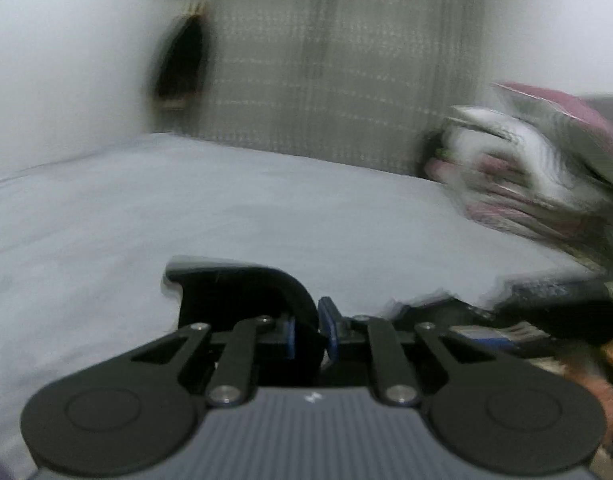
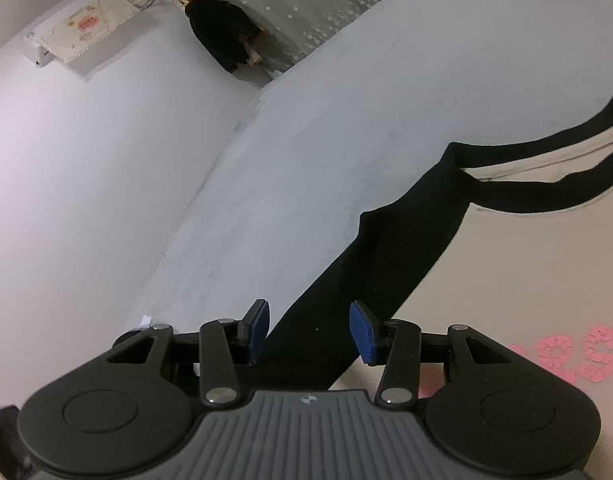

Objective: Fold clothes

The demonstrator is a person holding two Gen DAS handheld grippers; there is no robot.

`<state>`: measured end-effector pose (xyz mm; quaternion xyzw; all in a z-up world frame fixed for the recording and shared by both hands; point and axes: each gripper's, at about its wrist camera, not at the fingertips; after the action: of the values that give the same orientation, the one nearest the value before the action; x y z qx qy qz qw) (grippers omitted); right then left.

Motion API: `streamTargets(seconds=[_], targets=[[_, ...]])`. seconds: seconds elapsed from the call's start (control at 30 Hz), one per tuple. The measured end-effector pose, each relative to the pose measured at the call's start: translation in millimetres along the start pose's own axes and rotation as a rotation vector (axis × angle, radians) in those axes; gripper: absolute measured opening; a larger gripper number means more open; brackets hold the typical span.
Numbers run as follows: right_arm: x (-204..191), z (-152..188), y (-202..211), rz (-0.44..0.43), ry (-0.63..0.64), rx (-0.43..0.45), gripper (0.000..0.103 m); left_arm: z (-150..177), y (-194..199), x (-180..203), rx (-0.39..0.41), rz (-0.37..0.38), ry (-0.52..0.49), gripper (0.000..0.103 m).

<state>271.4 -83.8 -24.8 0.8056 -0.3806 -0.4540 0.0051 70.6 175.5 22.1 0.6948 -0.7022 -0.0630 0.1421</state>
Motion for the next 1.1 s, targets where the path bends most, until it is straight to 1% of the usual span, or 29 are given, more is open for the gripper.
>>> streamTargets(seconds=[0.1, 0.13, 0.17, 0.2, 0.23, 0.27, 0.3, 0.37, 0.47, 0.53, 0.63, 0.7, 0.8, 0.87, 0.9, 0.93, 0.97, 1.0, 1.03, 1.1], targets=[[4.3, -3.2, 3.8, -0.012, -0.021, 0.011, 0.045, 4.7, 6.5, 26.7, -0.046, 0.2, -0.091, 0.017], [5.5, -4.0, 4.4, -0.013, -0.025, 0.013, 0.045, 7.4, 7.3, 35.1, -0.074, 0.246, -0.123, 0.018], [6.7, -4.8, 5.1, -0.014, -0.03, 0.016, 0.045, 10.9, 7.1, 43.1, -0.112, 0.278, -0.155, 0.018], [7.8, -5.2, 5.0, -0.013, -0.034, 0.017, 0.045, 14.2, 7.2, 49.7, -0.148, 0.303, -0.188, 0.02], [8.8, -5.4, 4.2, -0.011, -0.036, 0.017, 0.045, 16.6, 8.4, 54.6, -0.176, 0.313, -0.219, 0.028], [9.8, -5.5, 3.4, -0.009, -0.038, 0.017, 0.045, 18.5, 10.1, 59.1, -0.199, 0.315, -0.25, 0.036], [10.5, -5.7, 2.7, -0.006, -0.039, 0.017, 0.045, 18.9, 12.6, 61.5, -0.21, 0.309, -0.272, 0.04], [11.1, -5.8, 1.3, 0.001, -0.038, 0.013, 0.045, 15.5, 18.0, 62.3, -0.21, 0.286, -0.292, 0.052], [11.9, -7.3, 3.3, 0.01, -0.037, 0.015, 0.045, 0.4, 20.4, 61.1, -0.19, 0.247, -0.231, 0.064], [13.3, -8.4, 5.3, 0.01, -0.042, 0.021, 0.045, -8.6, 18.2, 54.3, -0.187, 0.22, -0.164, 0.067], [17.6, -7.9, 5.8, -0.002, -0.059, 0.025, 0.045, -13.9, 10.6, 45.7, -0.205, 0.194, -0.076, 0.067], [20.1, -5.7, 0.4, -0.005, -0.061, 0.006, 0.045, -13.3, 1.5, 47.1, -0.213, 0.187, -0.049, 0.067], [21.3, -1.4, -8.1, 0.001, -0.043, -0.031, 0.044, -5.7, -8.0, 49.1, -0.212, 0.182, -0.04, 0.067], [16.0, 3.1, -13.5, 0.039, 0.022, -0.053, 0.038, 1.3, -16.0, 52.2, -0.216, 0.169, -0.039, 0.068], [12.8, 5.1, -15.2, 0.058, 0.058, -0.061, 0.03, 4.8, -20.0, 54.3, -0.217, 0.159, -0.045, 0.068], [9.0, 7.1, -16.0, 0.078, 0.098, -0.066, 0.015, 7.8, -23.2, 56.5, -0.215, 0.149, -0.055, 0.068], [5.3, 9.0, -16.8, 0.098, 0.138, -0.071, 0.01, 10.5, -25.9, 59.2, -0.212, 0.141, -0.07, 0.069], [3.2, 9.6, -16.3, 0.098, 0.155, -0.074, 0.01, 12.6, -28.2, 62.7, -0.208, 0.135, -0.085, 0.069], [2.7, 8.8, -14.7, 0.08, 0.148, -0.075, 0.009, 14.4, -30.5, 66.6, -0.202, 0.129, -0.102, 0.069], [2.3, 5.1, -8.8, -0.006, 0.109, -0.08, 0.008, 16.8, -32.3, 75.2, -0.181, 0.114, -0.144, 0.07]])
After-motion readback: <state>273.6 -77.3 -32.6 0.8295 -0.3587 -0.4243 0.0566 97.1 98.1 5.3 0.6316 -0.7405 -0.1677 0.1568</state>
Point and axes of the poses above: each gripper's, at about its wrist camera, not at the fingertips, and y roughly against the way its jaws point, x to its right, z to its underside, and after that the axes turned 12 degrees about x, right-handed
